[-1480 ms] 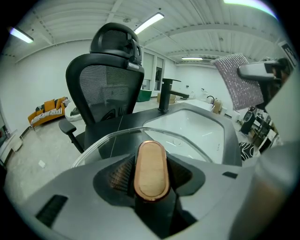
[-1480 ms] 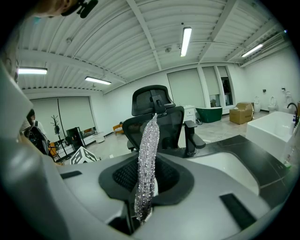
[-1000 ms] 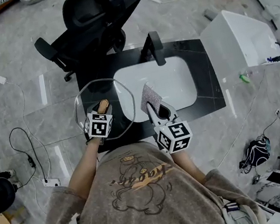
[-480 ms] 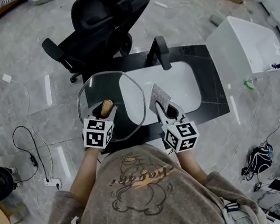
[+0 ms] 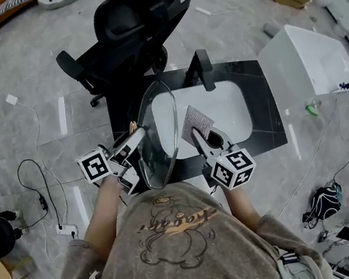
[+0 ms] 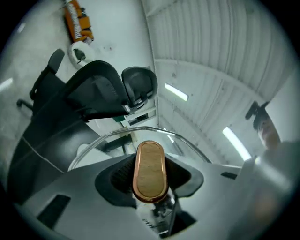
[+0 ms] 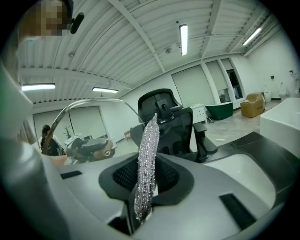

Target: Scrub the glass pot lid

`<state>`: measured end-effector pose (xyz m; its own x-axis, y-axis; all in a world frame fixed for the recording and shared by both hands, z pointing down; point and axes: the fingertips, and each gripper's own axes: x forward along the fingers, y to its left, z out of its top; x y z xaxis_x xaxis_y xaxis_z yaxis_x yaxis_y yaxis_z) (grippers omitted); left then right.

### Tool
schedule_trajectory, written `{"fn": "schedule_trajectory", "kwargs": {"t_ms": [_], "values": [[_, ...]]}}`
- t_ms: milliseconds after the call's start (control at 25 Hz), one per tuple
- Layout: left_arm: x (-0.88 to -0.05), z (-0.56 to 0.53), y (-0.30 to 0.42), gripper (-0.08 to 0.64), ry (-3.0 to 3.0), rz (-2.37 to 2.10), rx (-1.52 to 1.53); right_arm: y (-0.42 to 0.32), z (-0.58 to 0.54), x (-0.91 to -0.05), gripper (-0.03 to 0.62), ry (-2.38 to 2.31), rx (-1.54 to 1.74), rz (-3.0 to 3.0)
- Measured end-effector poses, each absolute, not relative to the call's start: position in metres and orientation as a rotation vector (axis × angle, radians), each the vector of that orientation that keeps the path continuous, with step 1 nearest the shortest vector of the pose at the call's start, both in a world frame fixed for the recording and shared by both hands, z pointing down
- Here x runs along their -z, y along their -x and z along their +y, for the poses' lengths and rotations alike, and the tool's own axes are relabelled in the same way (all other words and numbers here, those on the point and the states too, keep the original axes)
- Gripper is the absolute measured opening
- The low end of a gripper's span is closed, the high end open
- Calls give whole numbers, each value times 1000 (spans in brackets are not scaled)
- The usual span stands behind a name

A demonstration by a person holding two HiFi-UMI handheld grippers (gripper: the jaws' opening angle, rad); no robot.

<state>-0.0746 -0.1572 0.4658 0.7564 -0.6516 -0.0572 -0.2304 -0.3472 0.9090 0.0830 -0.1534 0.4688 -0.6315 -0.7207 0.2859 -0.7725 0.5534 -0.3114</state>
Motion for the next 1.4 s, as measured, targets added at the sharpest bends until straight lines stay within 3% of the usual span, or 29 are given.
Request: {"fn": "schedule_trajectory", "kwargs": {"t_ms": [400, 680, 1400], "values": [[-445, -150, 63, 179, -1805, -514, 705, -43, -134, -414, 77, -1109, -555, -2851], [-452, -146, 54, 179, -1822, -506, 619, -28, -126, -366, 78, -1080, -469, -2947], [-429, -130, 27, 179, -1899, -258, 568, -38, -174, -399, 78, -1203, -501, -2895]]}}
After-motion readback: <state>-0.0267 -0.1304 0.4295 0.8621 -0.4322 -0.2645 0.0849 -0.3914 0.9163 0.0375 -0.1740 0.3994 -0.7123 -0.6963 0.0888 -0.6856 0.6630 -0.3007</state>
